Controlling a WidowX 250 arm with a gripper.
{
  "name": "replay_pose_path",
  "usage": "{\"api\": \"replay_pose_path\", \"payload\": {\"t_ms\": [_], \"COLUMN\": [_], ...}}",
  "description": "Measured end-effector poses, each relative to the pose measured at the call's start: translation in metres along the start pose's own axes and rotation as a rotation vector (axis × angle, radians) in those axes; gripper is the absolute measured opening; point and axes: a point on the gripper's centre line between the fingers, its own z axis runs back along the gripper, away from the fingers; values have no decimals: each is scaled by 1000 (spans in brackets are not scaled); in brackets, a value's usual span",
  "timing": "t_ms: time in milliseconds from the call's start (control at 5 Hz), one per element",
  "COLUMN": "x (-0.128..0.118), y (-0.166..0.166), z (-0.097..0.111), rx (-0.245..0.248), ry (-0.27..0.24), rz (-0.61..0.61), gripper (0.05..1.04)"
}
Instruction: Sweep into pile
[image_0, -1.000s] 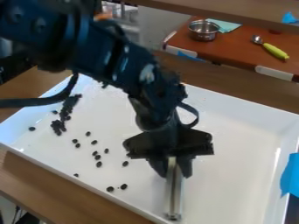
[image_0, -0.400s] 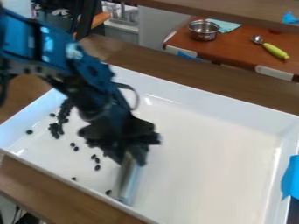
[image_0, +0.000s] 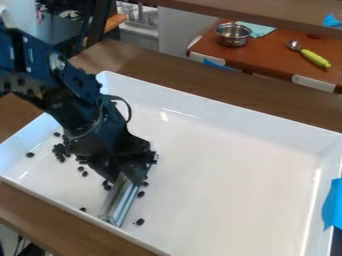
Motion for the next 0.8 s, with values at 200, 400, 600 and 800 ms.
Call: {"api": "replay_pose_path", "payload": {"t_ms": [200, 400, 600, 800], "x": [1, 6, 20, 45], "y": [5, 10, 4, -10], "z": [-2, 1, 26, 52], "rx": [30, 29, -19, -41], "ry": [22, 81, 115, 109], "rz": [-34, -8, 64, 123], "gripper": [370, 371, 370, 370]}}
